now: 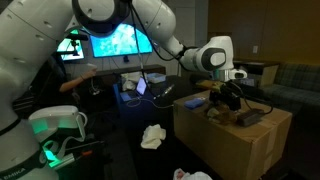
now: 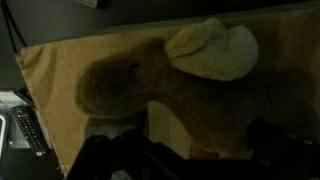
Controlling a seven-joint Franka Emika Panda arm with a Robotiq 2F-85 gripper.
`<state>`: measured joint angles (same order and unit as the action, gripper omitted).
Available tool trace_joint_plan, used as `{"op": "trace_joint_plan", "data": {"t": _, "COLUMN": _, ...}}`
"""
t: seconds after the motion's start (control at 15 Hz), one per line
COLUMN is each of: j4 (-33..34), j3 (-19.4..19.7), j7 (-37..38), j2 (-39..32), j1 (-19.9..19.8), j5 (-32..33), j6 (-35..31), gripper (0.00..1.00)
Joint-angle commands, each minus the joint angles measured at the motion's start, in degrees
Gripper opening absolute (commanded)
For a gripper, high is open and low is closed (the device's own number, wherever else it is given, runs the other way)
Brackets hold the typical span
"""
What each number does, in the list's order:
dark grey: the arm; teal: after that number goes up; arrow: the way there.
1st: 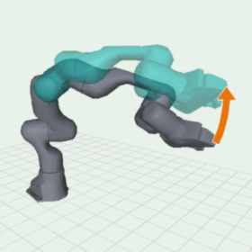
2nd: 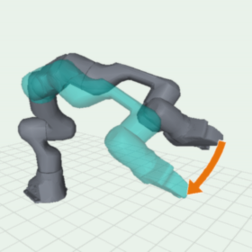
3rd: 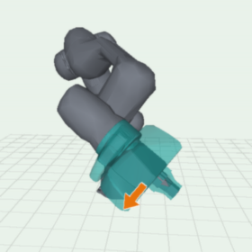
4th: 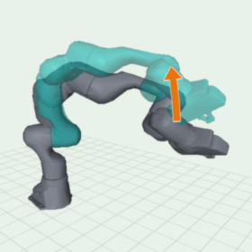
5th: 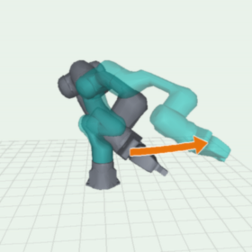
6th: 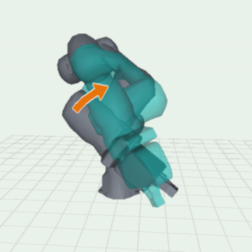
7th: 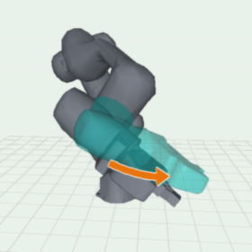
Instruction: Swap the things on the table with the things on the box
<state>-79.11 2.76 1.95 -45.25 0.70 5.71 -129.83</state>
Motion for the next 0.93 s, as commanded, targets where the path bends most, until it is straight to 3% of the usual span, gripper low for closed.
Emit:
{"op": "trace_joint_plan", "data": {"t": 0.0, "j4": 2.28, "j3": -1.77, "j7": -1.88, "j2": -1.74, "j1": -0.96, "j5": -1.97, "j6": 2.08, "gripper": 0.66}}
{"op": "trace_joint_plan", "data": {"t": 0.27, "j4": 1.56, "j3": -1.84, "j7": -2.00, "j2": -1.20, "j1": -0.77, "j5": -1.59, "j6": 2.12, "gripper": 0.33}}
{"op": "trace_joint_plan", "data": {"t": 0.47, "j4": 0.61, "j3": -1.72, "j7": -2.30, "j2": 0.19, "j1": -0.71, "j5": -1.29, "j6": 2.01, "gripper": 0.14}}
{"op": "trace_joint_plan", "data": {"t": 0.73, "j4": -1.18, "j3": -1.69, "j7": -3.15, "j2": 2.68, "j1": -0.62, "j5": -0.90, "j6": 2.39, "gripper": 0.07}}
{"op": "trace_joint_plan", "data": {"t": 0.87, "j4": -2.29, "j3": -1.77, "j7": -3.76, "j2": 4.05, "j1": -0.66, "j5": -0.88, "j6": 2.79, "gripper": 0.11}}
